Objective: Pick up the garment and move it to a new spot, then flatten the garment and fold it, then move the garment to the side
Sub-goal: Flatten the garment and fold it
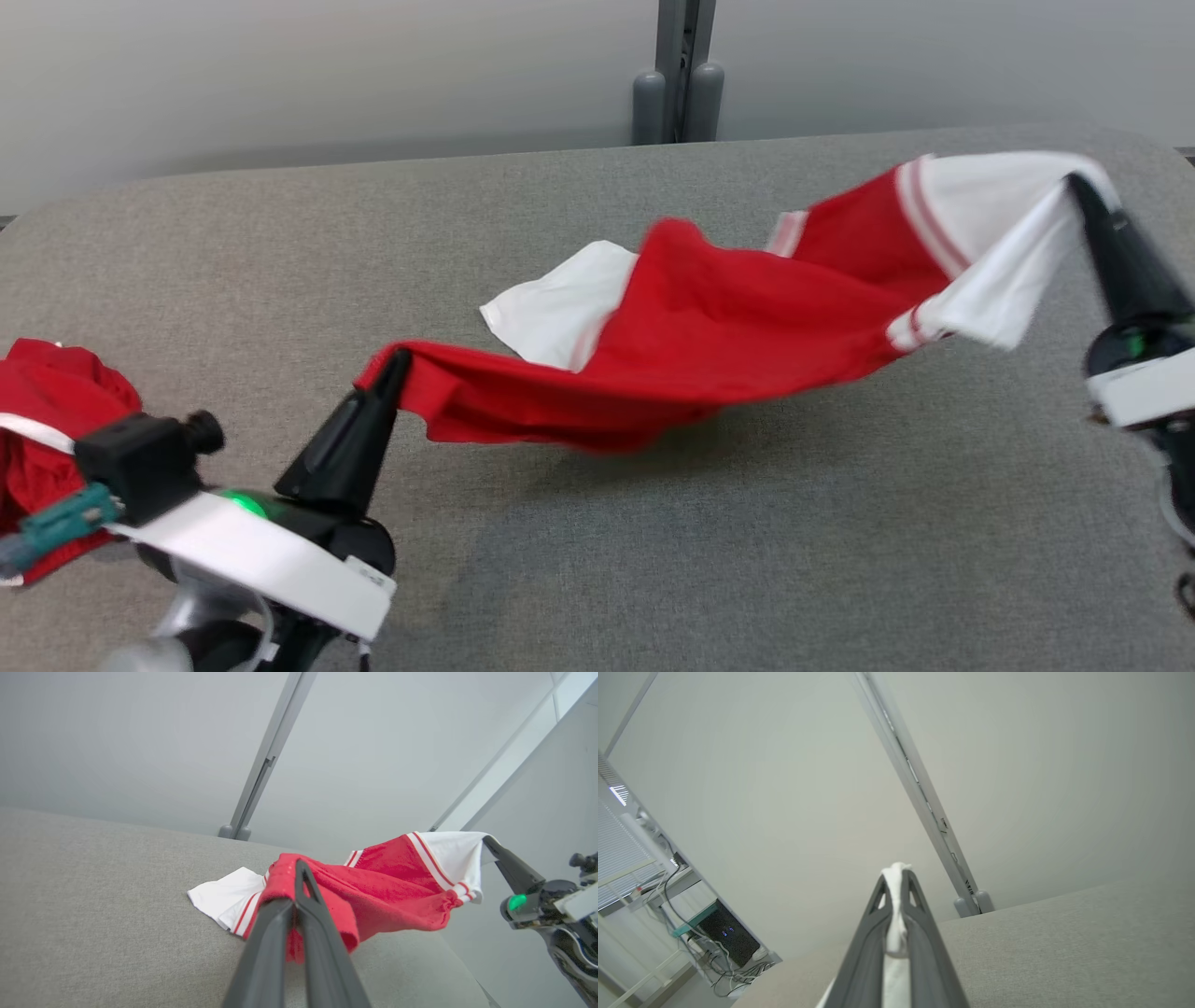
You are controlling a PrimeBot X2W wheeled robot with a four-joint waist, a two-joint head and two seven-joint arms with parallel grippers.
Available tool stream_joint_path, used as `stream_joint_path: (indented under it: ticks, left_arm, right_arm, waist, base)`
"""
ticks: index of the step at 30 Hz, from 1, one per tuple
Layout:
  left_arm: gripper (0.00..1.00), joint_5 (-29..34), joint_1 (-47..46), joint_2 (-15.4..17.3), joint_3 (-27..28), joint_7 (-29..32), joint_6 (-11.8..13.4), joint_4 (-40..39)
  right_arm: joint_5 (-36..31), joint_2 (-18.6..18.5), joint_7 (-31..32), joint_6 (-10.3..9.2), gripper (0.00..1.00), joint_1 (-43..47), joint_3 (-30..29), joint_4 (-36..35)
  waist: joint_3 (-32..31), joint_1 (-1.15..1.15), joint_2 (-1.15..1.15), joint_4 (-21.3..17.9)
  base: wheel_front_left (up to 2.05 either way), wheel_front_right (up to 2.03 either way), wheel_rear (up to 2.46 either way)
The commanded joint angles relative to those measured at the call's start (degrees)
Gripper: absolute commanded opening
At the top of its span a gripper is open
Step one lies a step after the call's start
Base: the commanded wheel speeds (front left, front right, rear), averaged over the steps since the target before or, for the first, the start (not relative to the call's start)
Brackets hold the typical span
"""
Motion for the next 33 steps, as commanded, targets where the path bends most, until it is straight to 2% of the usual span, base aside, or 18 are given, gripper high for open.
stream_joint_path:
  ticks: [1, 5, 8, 11, 14, 18, 19, 22, 25, 27, 30, 33]
  left_arm:
    - [0.0, -0.4, -1.78, 0.98, 0.93, 0.92, 0.45, -2.89]
    - [0.0, -1.67, -8.83, 4.18, 3.58, 5.67, 1.55, -10.46]
    - [0.0, -2.24, -17.05, 6.15, 4.5, 9.32, 1.91, -10.69]
    - [0.0, -2.07, -26.95, 7.99, 4.47, 12.64, 2.16, -6.23]
    - [0.0, -1.53, -36.98, 8.17, 3.2, 14.86, 2.24, 1.34]
    - [0.0, 1.94, -50.14, 7.45, 1.08, 13.45, 1.25, 15.12]
    - [0.0, 1.94, -50.14, 7.45, 1.08, 13.45, 1.25, 15.12]
    - [0.0, 5.77, -59.64, 6.75, 0.01, 9.14, 0.86, 26.41]
    - [0.0, 9.76, -68.64, 5.99, -0.33, 1.91, 0.53, 36.45]
    - [0.0, 11.9, -73.66, 5.71, -0.9, -3.2, -0.62, 42.72]
    - [0.0, 15.21, -79.9, 6.27, -2.19, -11.03, -2.63, 50.05]
    - [0.0, 16.77, -81.48, 6.03, -3.28, -17.44, -4.23, 56.96]
  right_arm:
    - [1.77, -0.88, 1.28, 0.03, 0.0, -0.34, -2.16, -3.5]
    - [7.7, -1.21, 7.79, 0.04, 0.0, -6.06, -10.63, -12.72]
    - [7.61, -0.84, 13.63, 0.04, 0.0, -13.79, -15.12, -13.0]
    - [3.7, 0.61, 18.72, 0.03, 0.0, -23.74, -17.24, -8.63]
    - [-2.65, 3.18, 21.59, 0.03, 0.0, -33.73, -17.6, -2.1]
    - [-10.76, 8.27, 18.93, 0.03, 0.0, -46.32, -18.66, 8.64]
    - [-10.76, 8.27, 18.93, 0.03, 0.0, -46.32, -18.66, 8.64]
    - [-16.38, 11.75, 13.95, 0.04, 0.0, -55.04, -19.92, 17.18]
    - [-20.35, 14.06, 7.35, 0.03, 0.0, -63.49, -20.7, 24.71]
    - [-21.83, 15.04, 2.46, 0.03, 0.0, -68.48, -20.57, 28.8]
    - [-21.11, 15.64, -2.69, 0.03, 0.0, -73.99, -19.24, 33.91]
    - [-17.85, 15.74, -5.15, 0.03, 0.0, -73.28, -16.47, 37.24]
  waist:
    - [0.43, 0.0, 0.0, -0.49]
    - [2.3, 0.0, 0.0, -1.35]
    - [4.4, 0.0, 0.0, -1.64]
    - [7.4, 0.0, 0.0, -1.67]
    - [10.89, 0.0, 0.0, -1.64]
    - [14.66, 0.0, 0.0, -0.93]
    - [14.66, 0.0, 0.0, -0.93]
    - [16.81, 0.0, 0.0, -0.69]
    - [19.6, 0.0, 0.0, -0.81]
    - [21.24, 0.0, 0.0, -1.0]
    - [23.55, 0.0, 0.0, -1.78]
    - [24.86, 0.0, 0.0, -2.55]
  base:
    - [0.0, 0.0, 0.0]
    - [0.0, 0.0, 0.0]
    - [0.0, 0.0, 0.0]
    - [0.0, 0.0, 0.0]
    - [0.0, 0.0, 0.0]
    - [0.0, 0.0, 0.0]
    - [0.0, 0.0, 0.0]
    - [0.0, 0.0, 0.0]
    - [0.0, 0.0, 0.0]
    - [0.0, 0.0, 0.0]
    - [0.0, 0.0, 0.0]
    - [0.0, 0.0, 0.0]
